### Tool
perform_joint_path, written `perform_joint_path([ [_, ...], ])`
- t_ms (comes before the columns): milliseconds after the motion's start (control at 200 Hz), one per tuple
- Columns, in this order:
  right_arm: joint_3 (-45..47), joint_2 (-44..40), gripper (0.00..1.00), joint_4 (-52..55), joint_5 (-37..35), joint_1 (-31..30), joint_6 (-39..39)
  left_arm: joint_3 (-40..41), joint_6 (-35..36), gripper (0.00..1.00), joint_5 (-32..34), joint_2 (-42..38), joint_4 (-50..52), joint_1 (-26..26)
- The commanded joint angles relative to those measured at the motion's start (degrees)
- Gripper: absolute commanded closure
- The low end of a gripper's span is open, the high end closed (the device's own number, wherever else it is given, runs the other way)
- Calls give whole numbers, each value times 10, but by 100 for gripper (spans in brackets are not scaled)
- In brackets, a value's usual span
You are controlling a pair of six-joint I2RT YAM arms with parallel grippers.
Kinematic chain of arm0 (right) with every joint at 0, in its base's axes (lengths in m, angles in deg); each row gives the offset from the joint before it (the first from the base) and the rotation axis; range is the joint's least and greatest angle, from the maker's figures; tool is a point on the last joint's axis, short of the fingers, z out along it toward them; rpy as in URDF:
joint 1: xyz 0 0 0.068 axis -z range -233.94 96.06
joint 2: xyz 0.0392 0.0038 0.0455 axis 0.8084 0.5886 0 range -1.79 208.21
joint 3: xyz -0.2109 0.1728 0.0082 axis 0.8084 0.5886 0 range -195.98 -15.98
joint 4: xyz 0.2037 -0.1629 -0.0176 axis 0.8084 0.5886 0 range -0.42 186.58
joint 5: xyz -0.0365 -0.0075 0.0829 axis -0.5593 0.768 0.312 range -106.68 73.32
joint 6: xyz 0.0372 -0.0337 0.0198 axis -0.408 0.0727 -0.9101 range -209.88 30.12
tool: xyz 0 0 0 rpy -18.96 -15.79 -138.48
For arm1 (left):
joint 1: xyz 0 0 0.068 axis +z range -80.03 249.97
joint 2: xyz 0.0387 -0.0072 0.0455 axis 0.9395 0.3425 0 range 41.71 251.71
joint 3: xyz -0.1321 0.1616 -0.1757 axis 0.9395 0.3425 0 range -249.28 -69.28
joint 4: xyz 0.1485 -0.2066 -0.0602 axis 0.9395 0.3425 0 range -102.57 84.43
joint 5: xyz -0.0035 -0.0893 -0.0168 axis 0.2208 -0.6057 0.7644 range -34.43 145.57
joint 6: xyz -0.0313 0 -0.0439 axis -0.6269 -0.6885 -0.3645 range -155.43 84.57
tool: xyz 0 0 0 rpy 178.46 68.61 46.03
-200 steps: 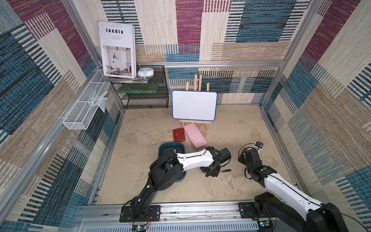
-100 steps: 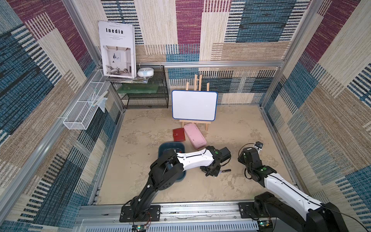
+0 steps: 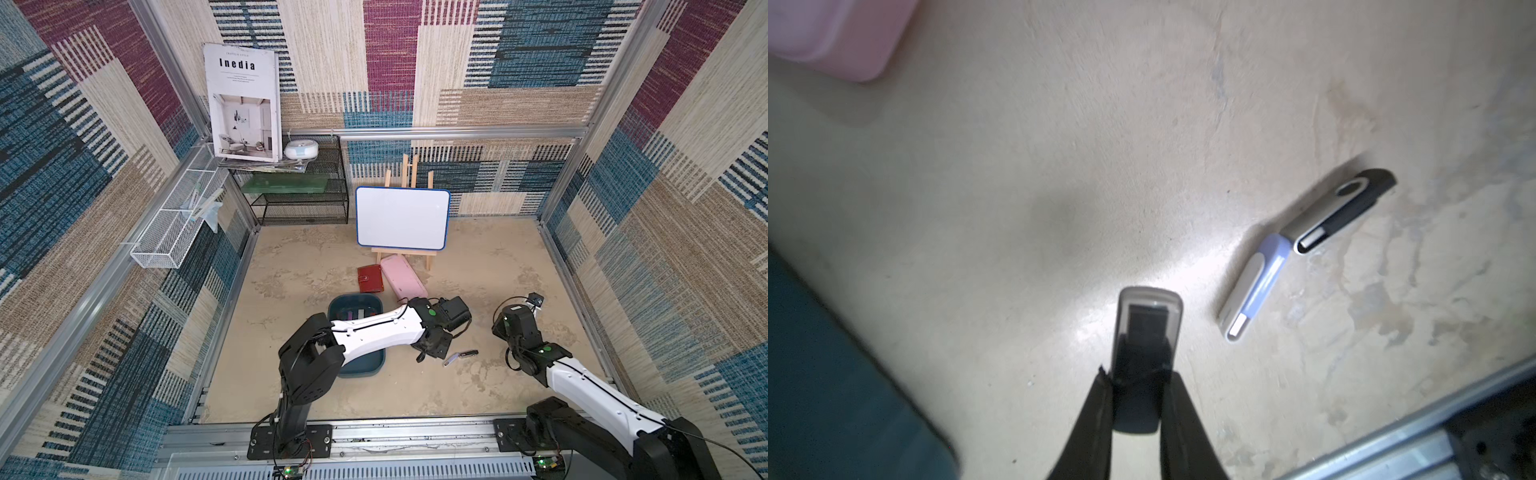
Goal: Put the usb flash drive into the storage box
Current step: Pick up the USB flash from the center of the board, then place the USB flash in the storage box.
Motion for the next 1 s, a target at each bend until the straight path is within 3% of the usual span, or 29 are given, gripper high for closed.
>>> perform_joint_path([
  [0,-2,1,43,-16,-1,0,0,22,-13,92,47,-49,28,4],
  [175,-2,2,43,-17,-1,0,2,115,-33,91,74,-166,37,47],
  [426,-2,1,43,-16,0,0,1,261,-38,90,44,-282,4,183],
  [997,-3,6,43,-17,1,0,0,357,-48,88,13,-216,-78,253],
])
